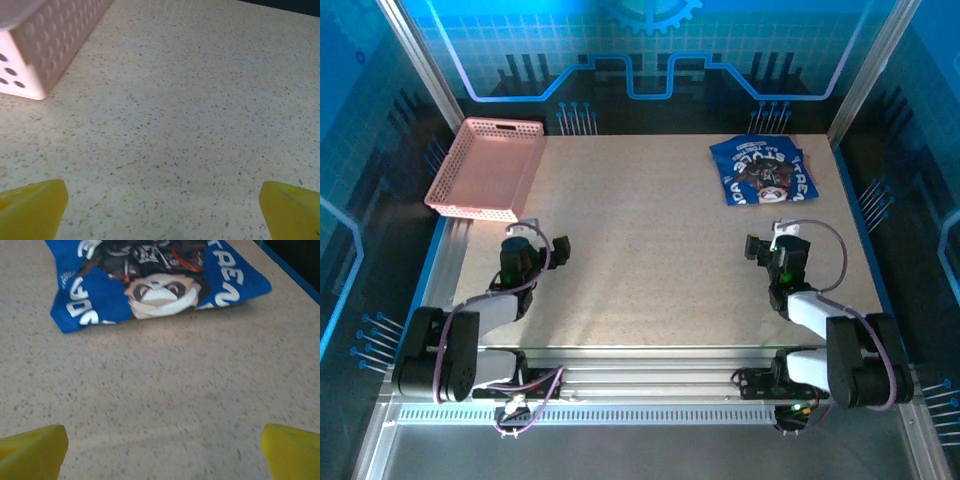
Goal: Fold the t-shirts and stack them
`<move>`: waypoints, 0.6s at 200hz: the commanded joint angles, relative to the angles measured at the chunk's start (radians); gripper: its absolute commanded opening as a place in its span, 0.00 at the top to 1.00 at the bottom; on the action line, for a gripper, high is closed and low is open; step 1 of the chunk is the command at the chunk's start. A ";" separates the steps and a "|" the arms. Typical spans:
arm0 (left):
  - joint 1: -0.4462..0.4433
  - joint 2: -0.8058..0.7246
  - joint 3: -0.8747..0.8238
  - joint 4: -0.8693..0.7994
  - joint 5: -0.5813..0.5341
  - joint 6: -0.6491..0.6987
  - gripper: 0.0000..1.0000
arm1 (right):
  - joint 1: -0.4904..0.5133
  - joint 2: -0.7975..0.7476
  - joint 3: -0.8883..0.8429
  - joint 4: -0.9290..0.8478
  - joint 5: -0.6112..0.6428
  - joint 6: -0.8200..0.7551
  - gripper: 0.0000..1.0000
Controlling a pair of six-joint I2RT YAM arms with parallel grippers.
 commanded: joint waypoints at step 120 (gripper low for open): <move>0.053 0.015 0.060 0.053 -0.009 -0.063 0.01 | 0.031 0.210 0.174 0.070 -0.099 -0.081 0.00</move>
